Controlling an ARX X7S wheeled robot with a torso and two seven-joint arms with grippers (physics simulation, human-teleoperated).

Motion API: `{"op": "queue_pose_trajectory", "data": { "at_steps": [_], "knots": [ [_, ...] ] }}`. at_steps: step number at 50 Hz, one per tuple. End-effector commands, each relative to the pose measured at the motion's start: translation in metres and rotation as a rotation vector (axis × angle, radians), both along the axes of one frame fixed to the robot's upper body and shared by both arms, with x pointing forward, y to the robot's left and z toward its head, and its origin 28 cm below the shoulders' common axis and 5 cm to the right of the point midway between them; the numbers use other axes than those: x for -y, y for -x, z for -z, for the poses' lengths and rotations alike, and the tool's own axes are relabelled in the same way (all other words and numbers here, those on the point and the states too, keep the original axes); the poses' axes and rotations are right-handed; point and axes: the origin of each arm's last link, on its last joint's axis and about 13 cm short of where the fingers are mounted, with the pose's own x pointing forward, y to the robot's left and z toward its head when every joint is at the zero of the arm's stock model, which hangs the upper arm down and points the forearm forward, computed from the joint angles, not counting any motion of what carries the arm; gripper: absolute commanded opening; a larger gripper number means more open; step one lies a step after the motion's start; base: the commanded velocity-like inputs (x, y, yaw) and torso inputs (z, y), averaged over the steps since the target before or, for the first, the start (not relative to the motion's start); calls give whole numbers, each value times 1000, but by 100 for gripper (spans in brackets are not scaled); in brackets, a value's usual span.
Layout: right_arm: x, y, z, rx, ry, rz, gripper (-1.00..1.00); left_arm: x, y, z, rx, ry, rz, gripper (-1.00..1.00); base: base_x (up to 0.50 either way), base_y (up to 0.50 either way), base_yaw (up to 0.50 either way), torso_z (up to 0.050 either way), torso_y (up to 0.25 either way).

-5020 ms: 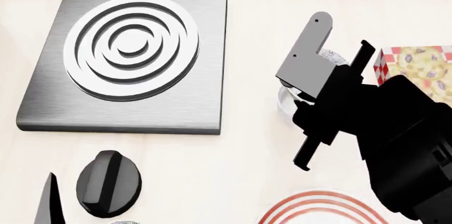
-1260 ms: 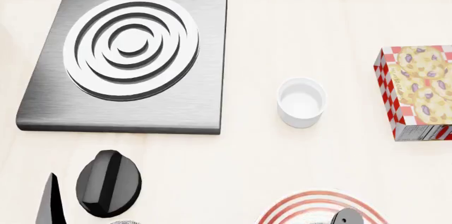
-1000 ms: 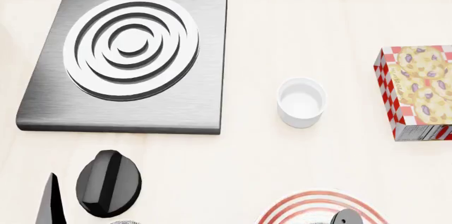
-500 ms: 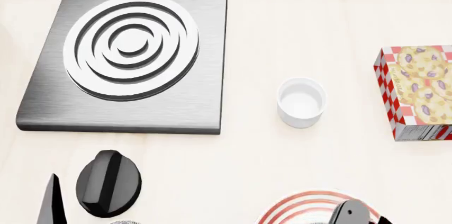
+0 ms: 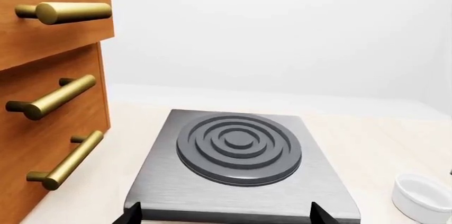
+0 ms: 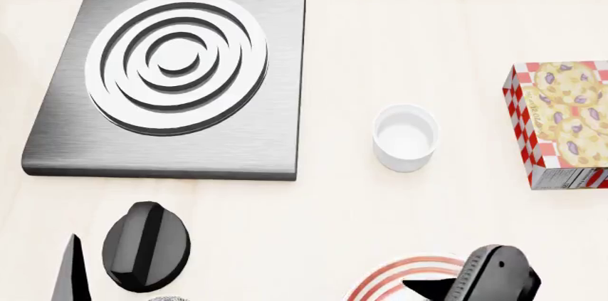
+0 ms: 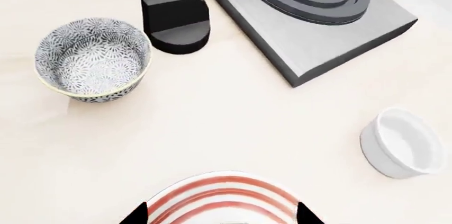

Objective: Pick the akita bowl on the ramekin and place it on the plate.

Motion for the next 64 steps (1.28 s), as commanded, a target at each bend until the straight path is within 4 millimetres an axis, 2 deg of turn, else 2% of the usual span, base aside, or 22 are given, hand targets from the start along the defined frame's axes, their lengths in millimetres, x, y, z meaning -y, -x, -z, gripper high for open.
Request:
{"op": "queue_pose_trajectory", "data": {
  "at_steps": [1, 12, 17, 19, 25, 36, 64],
  "knots": [
    [0, -3, -2, 99, -122, 56, 100, 0, 0, 0, -3, 1, 3, 100, 0, 0, 0, 0, 0],
    [3, -11, -6, 239, -263, 190, 100, 0, 1, -1, 1, 4, 8, 100, 0, 0, 0, 0, 0],
    [6, -17, -13, 376, -349, 355, 100, 1, 0, 0, -1, 10, 12, 100, 0, 0, 0, 0, 0],
    [7, -20, -16, 408, -456, 424, 100, 2, 0, 0, -5, 13, 22, 100, 0, 0, 0, 0, 0],
    [11, -21, -23, 515, -539, 508, 100, 2, 1, 0, -3, 8, 26, 100, 0, 0, 0, 0, 138],
    [13, -18, -28, 599, -573, 545, 100, 1, 1, -1, -1, 11, 31, 100, 0, 0, 0, 0, 250],
    [20, -10, -52, 831, -798, 601, 100, 3, 0, 2, -10, 0, 40, 100, 0, 0, 0, 0, 250]
  ]
}}
